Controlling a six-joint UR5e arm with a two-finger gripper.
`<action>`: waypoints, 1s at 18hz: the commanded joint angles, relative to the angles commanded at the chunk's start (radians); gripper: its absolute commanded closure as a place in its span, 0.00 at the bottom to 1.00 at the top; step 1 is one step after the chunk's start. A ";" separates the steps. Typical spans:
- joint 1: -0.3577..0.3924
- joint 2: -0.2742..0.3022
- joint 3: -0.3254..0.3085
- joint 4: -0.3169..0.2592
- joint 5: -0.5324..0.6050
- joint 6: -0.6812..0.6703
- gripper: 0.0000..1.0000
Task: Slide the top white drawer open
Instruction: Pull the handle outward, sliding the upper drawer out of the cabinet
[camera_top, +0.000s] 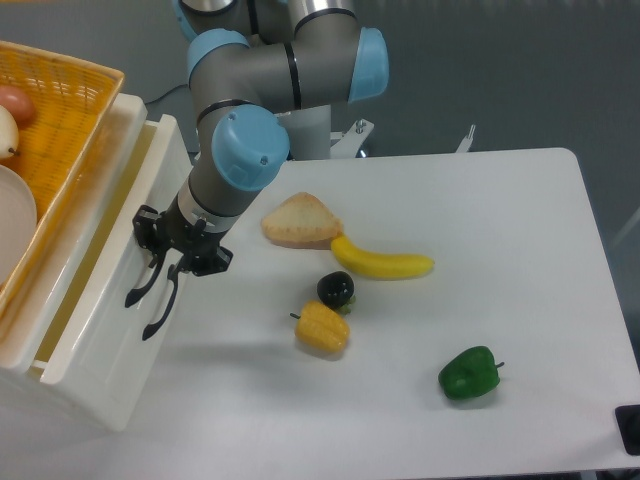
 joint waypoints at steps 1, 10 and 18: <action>0.002 0.000 0.000 0.000 0.000 0.000 0.79; 0.006 0.002 0.000 0.000 0.000 0.002 0.83; 0.015 0.005 0.000 -0.002 0.003 0.002 0.83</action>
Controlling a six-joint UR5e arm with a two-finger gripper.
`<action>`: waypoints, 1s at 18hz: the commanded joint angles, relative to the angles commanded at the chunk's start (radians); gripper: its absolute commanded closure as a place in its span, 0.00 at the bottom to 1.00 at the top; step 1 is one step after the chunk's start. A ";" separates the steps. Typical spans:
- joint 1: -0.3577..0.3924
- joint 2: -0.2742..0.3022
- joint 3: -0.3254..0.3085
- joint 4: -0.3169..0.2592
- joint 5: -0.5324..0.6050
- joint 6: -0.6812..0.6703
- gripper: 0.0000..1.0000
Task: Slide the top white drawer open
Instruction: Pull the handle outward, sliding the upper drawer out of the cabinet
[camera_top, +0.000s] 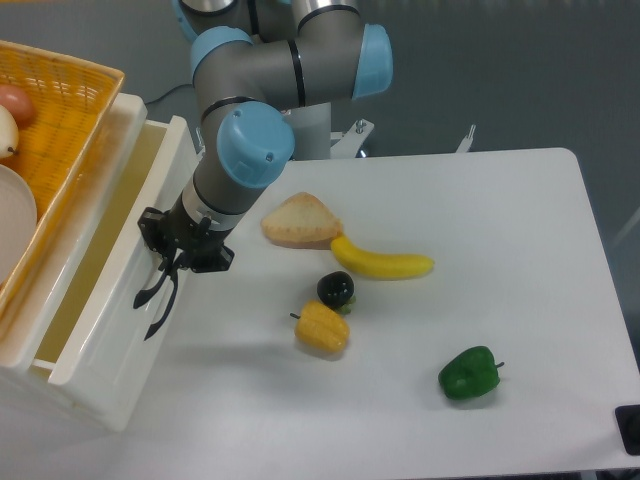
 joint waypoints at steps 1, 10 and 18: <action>0.002 0.000 0.002 0.002 0.000 0.000 0.83; 0.038 -0.002 0.021 0.000 0.006 0.002 0.83; 0.057 -0.009 0.020 0.003 0.009 0.002 0.83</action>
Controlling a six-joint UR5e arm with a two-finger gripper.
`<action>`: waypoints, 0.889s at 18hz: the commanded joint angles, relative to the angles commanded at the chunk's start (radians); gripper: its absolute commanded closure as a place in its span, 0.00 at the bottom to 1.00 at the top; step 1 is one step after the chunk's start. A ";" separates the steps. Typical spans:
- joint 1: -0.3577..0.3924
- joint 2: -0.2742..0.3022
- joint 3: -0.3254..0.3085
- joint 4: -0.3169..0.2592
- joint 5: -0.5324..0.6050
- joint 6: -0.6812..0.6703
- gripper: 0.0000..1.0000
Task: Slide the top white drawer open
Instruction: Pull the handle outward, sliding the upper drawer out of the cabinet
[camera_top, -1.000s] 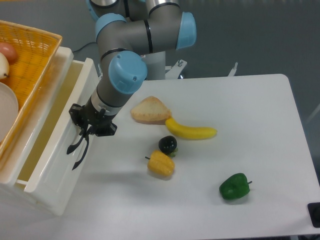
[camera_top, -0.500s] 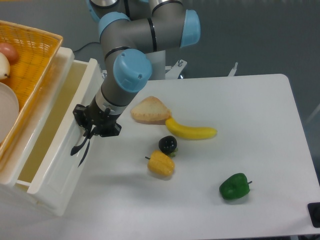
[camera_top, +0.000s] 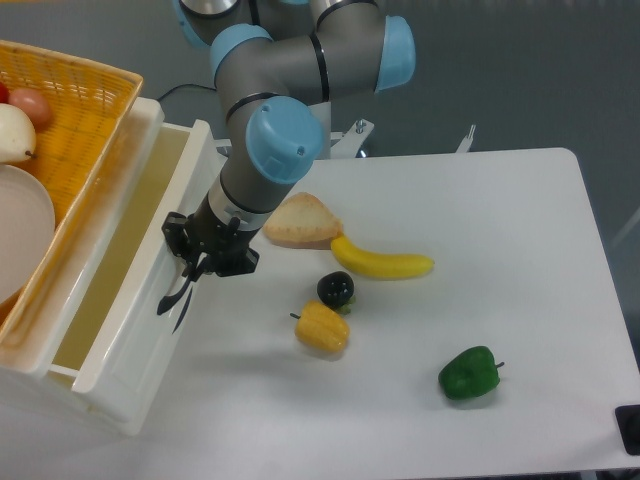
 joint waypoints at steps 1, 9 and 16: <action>0.000 -0.002 0.000 0.000 0.000 0.000 0.83; 0.011 -0.014 0.000 0.002 0.021 0.000 0.83; 0.034 -0.014 0.009 0.002 0.021 0.002 0.83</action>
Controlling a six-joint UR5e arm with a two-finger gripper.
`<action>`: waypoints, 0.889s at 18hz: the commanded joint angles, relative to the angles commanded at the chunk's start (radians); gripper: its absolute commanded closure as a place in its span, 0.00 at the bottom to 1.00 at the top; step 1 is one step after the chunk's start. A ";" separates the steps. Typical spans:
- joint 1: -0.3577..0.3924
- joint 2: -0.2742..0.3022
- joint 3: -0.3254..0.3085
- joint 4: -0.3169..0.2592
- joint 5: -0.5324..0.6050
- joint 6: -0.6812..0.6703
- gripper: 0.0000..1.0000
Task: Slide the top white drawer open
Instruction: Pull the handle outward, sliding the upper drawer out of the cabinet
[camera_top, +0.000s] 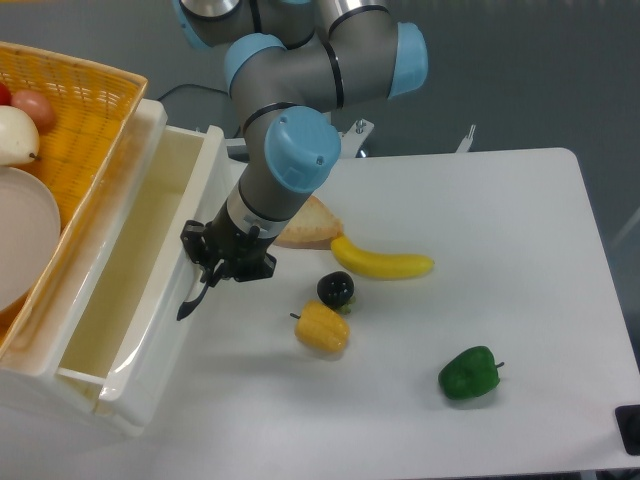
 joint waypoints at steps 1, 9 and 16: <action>0.005 0.002 0.003 0.000 0.000 0.000 0.83; 0.043 0.002 0.008 0.002 0.006 0.003 0.83; 0.075 -0.003 0.012 0.003 0.006 0.021 0.83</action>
